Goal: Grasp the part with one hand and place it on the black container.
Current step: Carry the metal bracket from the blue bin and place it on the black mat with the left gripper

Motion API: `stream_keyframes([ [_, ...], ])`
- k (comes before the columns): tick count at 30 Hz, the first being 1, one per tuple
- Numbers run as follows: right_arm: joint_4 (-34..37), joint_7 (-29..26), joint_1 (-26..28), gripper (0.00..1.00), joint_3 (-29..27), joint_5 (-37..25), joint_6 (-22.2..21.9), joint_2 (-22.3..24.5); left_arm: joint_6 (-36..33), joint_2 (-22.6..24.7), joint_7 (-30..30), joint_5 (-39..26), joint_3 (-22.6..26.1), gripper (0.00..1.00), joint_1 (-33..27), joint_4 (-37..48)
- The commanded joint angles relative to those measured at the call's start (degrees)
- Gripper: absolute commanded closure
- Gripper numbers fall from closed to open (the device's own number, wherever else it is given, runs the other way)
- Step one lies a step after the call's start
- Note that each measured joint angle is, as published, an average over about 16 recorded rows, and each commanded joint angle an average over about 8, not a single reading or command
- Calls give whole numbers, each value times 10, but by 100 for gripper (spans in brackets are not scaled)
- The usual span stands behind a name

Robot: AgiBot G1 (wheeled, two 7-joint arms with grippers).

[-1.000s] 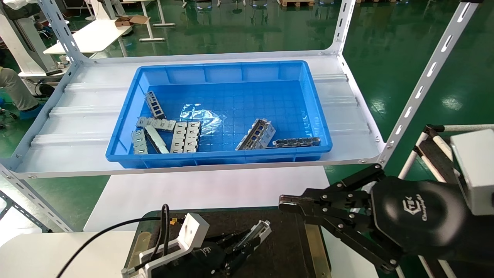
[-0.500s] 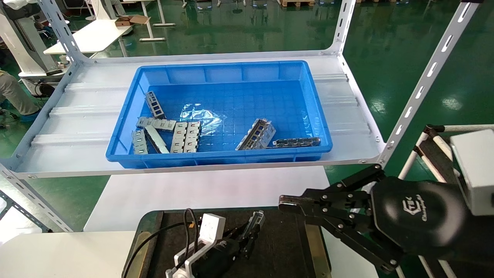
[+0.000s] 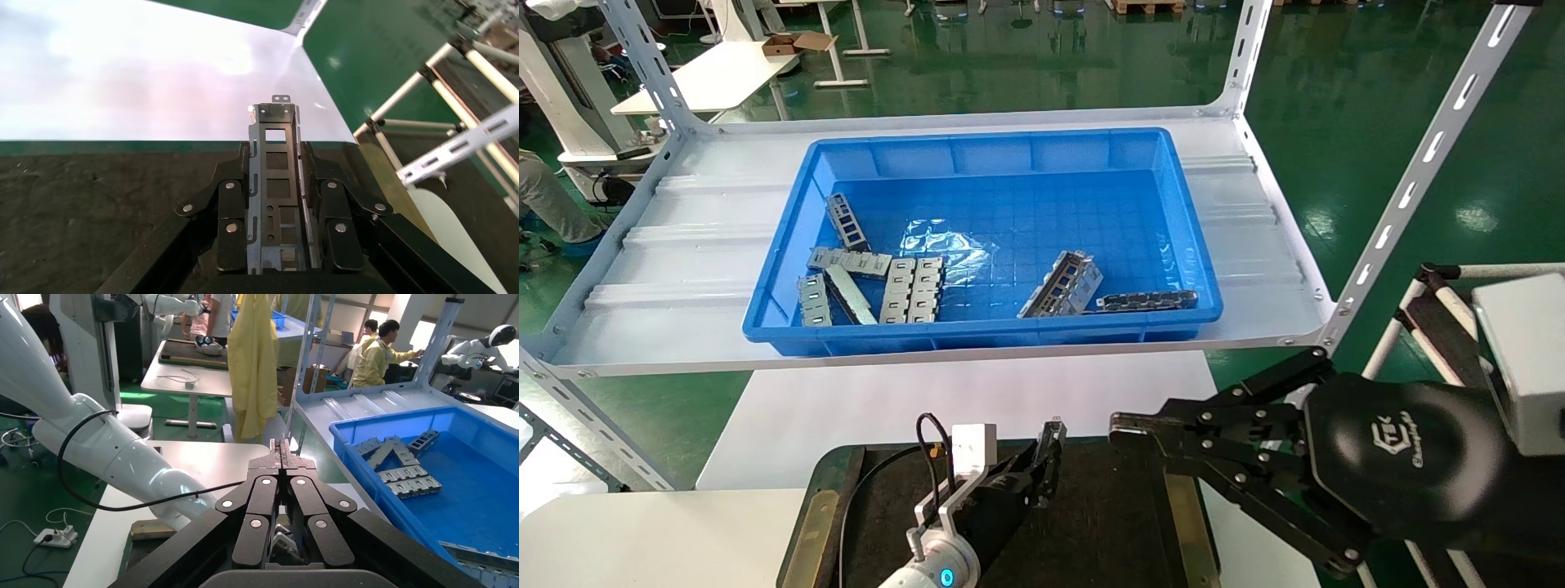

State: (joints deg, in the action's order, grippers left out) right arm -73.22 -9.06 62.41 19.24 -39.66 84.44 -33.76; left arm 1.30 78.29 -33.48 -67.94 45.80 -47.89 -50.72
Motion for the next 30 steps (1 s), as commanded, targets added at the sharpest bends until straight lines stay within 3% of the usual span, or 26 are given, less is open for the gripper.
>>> stream_keyframes([
  [1,0,0,0,100,0,0,0,0,21,1,-15,14,25,100,-11,9],
  [15,0,0,0,100,0,0,0,0,127,2,-90,95,184,100,-53,34],
  [30,0,0,0,100,0,0,0,0,172,3,-167,119,283,100,-82,46],
])
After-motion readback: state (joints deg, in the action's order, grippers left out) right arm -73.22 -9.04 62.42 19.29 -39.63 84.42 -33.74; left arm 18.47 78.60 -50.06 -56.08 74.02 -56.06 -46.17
